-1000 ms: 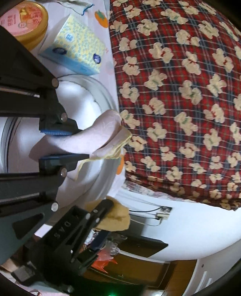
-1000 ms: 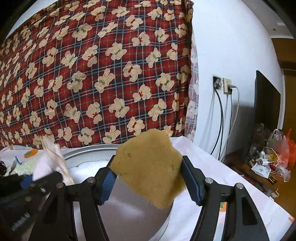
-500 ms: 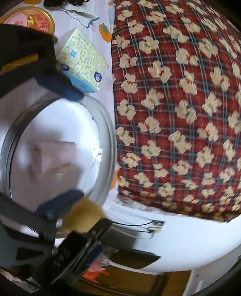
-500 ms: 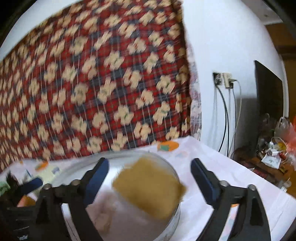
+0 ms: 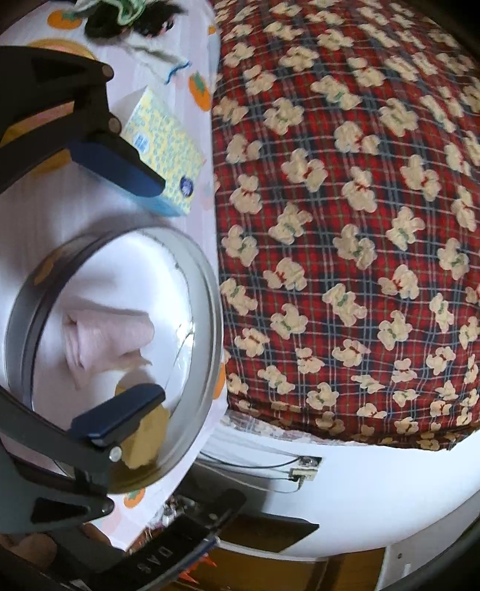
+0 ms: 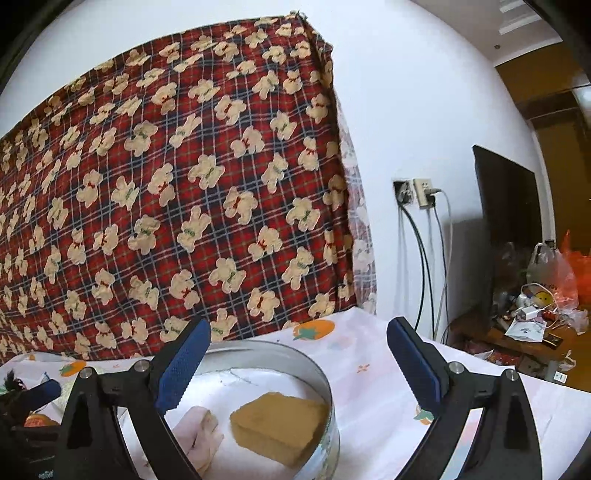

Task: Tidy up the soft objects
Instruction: 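Open the left gripper to drop the pink cloth while the right drops the sponge into the tin, then withdraw both open grippers from the tin back toward the pile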

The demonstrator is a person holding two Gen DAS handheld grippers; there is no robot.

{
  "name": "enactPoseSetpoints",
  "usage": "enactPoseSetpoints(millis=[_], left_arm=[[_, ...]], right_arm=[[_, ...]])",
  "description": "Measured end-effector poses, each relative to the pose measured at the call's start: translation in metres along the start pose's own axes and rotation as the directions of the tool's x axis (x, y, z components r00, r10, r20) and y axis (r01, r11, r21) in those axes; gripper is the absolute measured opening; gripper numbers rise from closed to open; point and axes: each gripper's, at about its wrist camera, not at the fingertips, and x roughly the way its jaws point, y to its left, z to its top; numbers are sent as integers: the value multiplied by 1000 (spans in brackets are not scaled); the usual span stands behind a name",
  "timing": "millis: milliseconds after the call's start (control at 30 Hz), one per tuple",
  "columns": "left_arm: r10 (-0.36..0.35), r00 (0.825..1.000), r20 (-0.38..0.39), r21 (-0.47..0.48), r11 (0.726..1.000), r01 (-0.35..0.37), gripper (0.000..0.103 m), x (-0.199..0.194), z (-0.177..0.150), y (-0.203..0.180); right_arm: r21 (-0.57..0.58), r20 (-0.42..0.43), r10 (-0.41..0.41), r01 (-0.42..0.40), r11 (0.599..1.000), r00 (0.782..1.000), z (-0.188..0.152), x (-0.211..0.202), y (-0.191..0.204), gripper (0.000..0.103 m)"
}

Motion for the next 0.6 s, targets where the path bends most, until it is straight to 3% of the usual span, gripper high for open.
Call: enactPoseSetpoints(millis=[233, 600], left_arm=[[58, 997, 47, 71, 996, -61, 102, -12, -7, -1], [60, 995, 79, 44, 997, -63, 102, -31, -11, 17]], right_arm=[[-12, 7, -15, 16, 1000, 1000, -1, -3, 1, 98], [-5, 37, -53, 54, 999, 998, -3, -13, 3, 98]])
